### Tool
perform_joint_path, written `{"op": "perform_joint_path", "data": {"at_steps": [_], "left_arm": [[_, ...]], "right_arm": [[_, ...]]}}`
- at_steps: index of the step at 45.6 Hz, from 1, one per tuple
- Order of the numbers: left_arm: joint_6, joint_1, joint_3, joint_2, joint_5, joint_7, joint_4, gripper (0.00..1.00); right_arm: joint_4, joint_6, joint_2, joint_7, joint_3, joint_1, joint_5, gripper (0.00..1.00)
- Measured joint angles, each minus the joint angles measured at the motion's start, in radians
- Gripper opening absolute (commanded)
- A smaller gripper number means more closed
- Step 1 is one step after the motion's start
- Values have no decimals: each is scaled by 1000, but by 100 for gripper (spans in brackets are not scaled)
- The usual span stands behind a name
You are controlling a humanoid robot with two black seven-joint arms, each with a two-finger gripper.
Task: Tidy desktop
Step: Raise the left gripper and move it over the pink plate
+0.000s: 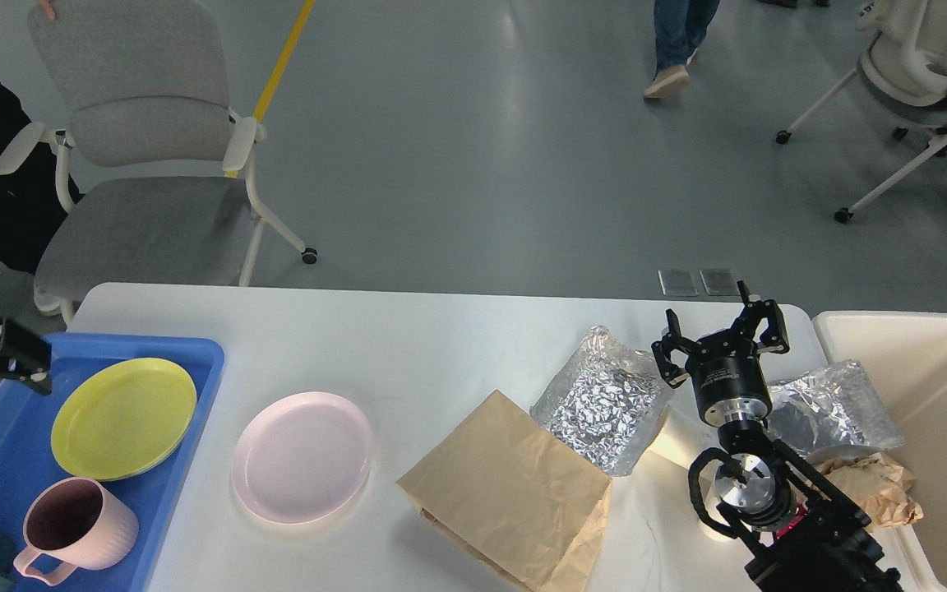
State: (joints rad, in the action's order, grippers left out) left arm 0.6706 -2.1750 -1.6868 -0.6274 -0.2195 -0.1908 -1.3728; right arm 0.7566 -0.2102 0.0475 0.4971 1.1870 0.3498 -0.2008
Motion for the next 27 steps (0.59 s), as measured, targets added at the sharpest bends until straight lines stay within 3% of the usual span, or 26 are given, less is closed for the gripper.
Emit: {"op": "perform_joint_path", "data": {"at_steps": [8,15,27], "left_arm": [[0,-253,-33,247,197,1,-201,96],[5,-402,4,429,367,1,-309,96],[24,-447,44,457,437,-3,-331,96]], "right_arm": [[0,0,0,0,0,0,0,100],[-2,0,0,0,0,0,0,100],[-2,0,0,0,0,0,0,100]]}}
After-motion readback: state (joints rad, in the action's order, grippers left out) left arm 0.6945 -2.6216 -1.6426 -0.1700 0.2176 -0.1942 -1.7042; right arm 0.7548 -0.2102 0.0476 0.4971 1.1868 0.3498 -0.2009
